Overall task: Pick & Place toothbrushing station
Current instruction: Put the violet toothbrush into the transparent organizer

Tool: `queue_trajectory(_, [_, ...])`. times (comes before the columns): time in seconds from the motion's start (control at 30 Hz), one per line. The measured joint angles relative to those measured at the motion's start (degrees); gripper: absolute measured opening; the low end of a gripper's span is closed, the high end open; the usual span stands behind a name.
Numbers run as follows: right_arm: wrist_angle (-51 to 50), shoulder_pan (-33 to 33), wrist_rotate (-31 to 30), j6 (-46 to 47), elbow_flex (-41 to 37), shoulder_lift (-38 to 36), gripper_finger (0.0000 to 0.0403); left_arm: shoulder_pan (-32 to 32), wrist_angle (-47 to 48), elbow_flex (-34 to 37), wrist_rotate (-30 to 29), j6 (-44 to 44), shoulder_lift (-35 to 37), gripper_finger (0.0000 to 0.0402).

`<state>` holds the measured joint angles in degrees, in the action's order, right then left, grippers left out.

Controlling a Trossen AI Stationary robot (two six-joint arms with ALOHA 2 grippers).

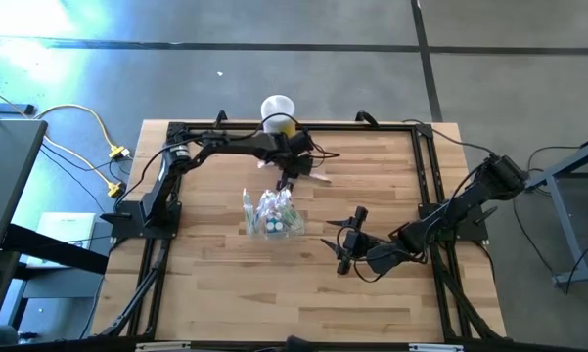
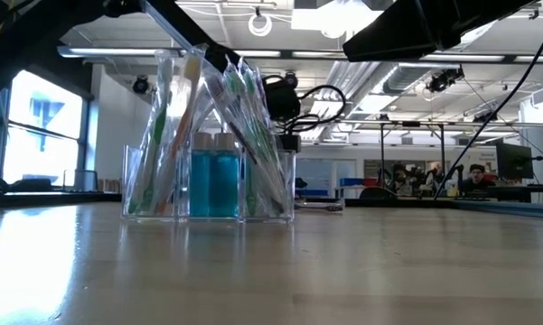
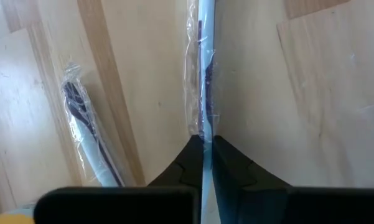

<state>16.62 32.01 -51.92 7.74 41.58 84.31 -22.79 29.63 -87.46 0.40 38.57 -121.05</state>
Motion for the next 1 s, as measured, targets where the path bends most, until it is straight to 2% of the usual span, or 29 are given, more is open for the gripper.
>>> queue_trajectory(0.23, [0.0,0.0,0.0,-0.4,0.0,0.0,0.0229,2.0,1.0,-0.8,-4.6,1.0,0.4,0.0004])
queue_trajectory(0.63, [-0.1,1.0,-1.1,-0.5,0.0,0.0,0.0229,6.7,14.5,-14.3,-9.3,1.0,0.6,0.0001])
queue_trajectory(0.8, [0.3,3.8,-6.6,-2.8,0.0,0.0,0.0229,9.3,22.4,-21.2,-14.3,1.1,0.6,0.0001])
queue_trajectory(1.0, [5.4,8.7,-14.5,-9.6,0.0,0.0,0.0229,13.2,34.2,-32.0,-18.9,0.0,0.6,0.0000])
